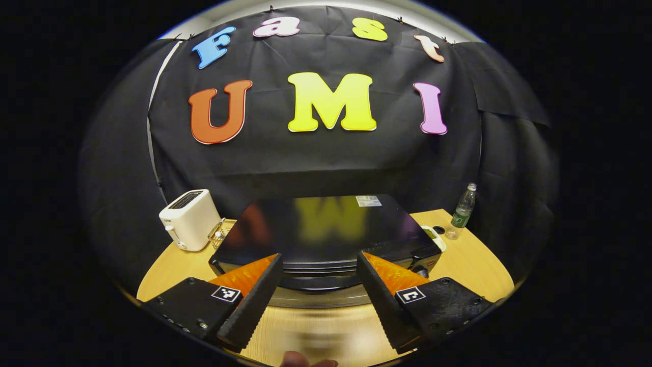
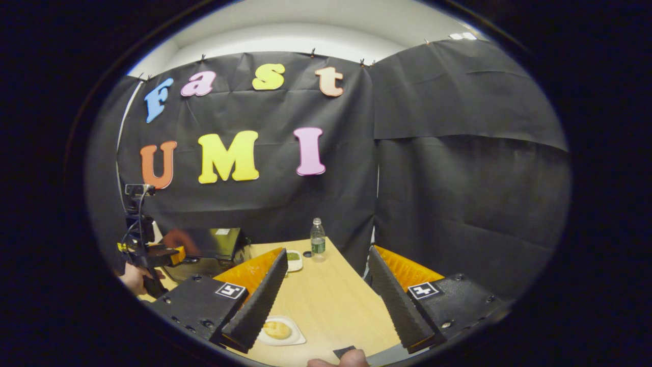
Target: Open the electric oven with the left hand, put the food in, and close the electric oven.
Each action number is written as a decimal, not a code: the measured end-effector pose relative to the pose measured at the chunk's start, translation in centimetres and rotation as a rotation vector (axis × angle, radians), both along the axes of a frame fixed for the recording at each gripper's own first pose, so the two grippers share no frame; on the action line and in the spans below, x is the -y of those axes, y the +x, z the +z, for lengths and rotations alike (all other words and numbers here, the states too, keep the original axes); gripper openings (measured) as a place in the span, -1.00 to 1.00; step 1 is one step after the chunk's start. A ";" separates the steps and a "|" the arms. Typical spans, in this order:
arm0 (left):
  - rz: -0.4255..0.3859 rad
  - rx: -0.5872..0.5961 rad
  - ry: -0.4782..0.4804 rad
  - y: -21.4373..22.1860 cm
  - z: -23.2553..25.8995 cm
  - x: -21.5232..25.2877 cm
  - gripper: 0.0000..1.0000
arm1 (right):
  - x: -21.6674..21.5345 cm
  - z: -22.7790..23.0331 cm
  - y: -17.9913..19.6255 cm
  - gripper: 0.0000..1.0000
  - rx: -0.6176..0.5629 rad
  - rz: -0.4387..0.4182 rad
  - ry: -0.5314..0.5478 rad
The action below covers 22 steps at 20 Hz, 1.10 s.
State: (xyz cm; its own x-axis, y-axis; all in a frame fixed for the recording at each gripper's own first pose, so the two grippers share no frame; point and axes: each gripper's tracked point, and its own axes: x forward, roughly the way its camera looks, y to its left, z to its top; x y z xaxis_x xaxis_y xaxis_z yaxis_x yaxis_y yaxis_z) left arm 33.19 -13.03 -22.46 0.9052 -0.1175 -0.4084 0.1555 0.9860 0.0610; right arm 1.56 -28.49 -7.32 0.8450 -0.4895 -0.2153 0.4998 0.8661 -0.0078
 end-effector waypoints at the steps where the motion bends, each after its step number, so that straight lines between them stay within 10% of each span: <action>1: 0.000 0.002 0.006 0.4 -0.3 0.1 0.90 | 0.1 -0.3 0.1 1.00 -0.008 -0.001 0.001; 6: 0.020 -0.027 0.001 0.9 -2.2 -0.1 0.70 | 0.0 -1.2 0.8 1.00 -0.033 0.006 0.021; 11: 0.030 -0.012 -0.002 0.2 -2.6 -0.4 0.95 | -1.0 -1.6 1.0 1.00 -0.037 0.027 0.036; 22: 0.041 -0.203 0.011 -10.1 -8.7 -2.1 0.92 | -3.0 -2.3 -1.4 1.00 -0.030 0.057 0.067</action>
